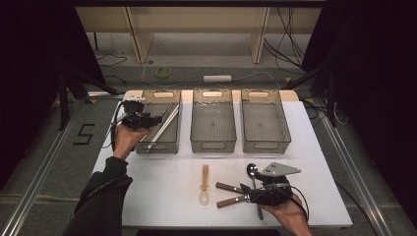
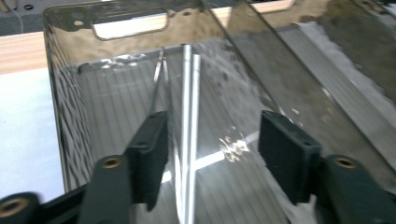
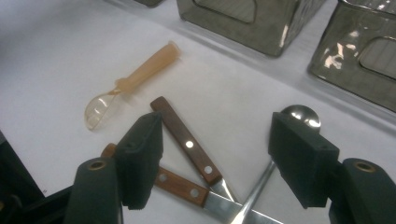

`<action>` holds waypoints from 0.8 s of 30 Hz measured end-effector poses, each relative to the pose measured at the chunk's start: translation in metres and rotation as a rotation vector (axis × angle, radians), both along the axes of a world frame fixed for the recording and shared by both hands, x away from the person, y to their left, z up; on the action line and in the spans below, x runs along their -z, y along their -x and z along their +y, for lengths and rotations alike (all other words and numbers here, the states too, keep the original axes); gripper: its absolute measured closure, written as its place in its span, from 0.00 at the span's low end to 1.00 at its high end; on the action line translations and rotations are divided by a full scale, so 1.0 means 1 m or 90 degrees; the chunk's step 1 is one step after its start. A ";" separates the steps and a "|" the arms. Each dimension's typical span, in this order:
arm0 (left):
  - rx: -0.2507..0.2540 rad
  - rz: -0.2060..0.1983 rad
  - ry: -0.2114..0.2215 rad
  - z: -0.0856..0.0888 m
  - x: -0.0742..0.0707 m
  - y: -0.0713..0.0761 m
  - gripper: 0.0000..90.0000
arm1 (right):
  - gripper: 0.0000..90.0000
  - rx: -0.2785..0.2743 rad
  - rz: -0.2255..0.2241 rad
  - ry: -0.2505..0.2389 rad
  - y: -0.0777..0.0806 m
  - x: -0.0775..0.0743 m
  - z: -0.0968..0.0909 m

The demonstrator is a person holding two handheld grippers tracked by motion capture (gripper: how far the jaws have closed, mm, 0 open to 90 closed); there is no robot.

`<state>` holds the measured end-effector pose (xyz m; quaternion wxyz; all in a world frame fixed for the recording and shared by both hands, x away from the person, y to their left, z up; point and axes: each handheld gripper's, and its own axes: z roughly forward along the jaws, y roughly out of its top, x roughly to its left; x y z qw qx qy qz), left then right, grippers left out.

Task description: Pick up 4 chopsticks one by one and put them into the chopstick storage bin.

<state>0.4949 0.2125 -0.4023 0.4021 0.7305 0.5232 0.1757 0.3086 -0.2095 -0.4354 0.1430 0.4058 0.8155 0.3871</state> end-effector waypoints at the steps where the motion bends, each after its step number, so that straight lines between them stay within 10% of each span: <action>1: 0.002 -0.005 0.009 0.000 -0.001 0.006 0.43 | 0.42 0.003 0.002 0.002 0.000 0.000 -0.001; 24: 0.069 -0.056 0.023 -0.024 0.009 0.084 0.26 | 0.52 0.040 0.081 0.046 0.010 0.010 -0.010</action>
